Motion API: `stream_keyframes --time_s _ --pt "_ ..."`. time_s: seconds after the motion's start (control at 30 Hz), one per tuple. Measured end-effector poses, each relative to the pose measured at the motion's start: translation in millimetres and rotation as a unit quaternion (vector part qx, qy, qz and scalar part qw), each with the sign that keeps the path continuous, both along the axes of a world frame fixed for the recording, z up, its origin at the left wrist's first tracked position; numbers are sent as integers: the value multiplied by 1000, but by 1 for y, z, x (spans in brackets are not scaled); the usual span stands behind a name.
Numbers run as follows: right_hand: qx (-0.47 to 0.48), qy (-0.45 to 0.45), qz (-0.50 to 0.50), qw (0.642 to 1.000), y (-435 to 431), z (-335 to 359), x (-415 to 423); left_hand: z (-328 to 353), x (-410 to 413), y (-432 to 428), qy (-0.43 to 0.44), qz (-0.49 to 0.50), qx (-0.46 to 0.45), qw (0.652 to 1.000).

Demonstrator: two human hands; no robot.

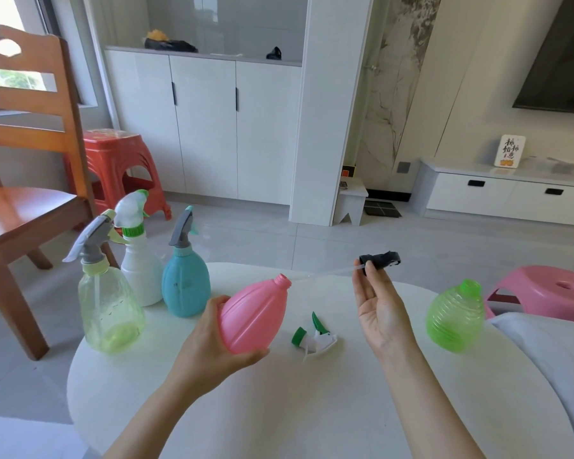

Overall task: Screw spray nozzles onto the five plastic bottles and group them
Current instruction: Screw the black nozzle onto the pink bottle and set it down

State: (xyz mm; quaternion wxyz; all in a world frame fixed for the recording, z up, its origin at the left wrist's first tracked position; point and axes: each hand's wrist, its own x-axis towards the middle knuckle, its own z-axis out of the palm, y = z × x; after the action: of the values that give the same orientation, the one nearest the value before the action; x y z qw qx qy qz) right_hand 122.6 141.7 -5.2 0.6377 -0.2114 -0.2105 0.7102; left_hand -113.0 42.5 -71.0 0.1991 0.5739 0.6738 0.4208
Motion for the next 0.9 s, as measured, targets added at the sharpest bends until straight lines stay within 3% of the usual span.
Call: stream_keyframes --time_s 0.17,0.4,0.6,0.8,0.9 --pt "7 -32 18 999 -3 -3 -6 0 1 -1 3 -10 2 1000" --pt "61 -199 81 975 -12 -5 -19 4 14 0 -44 -49 45 997" --pt "65 -227 113 965 -16 -6 -24 11 19 0 -106 -79 53 990" --pt "91 -238 140 957 -12 -5 -18 22 14 -4 -249 -126 -17 960" --pt "88 -235 141 958 -11 -6 -16 25 14 -5 -373 -114 -53 919"
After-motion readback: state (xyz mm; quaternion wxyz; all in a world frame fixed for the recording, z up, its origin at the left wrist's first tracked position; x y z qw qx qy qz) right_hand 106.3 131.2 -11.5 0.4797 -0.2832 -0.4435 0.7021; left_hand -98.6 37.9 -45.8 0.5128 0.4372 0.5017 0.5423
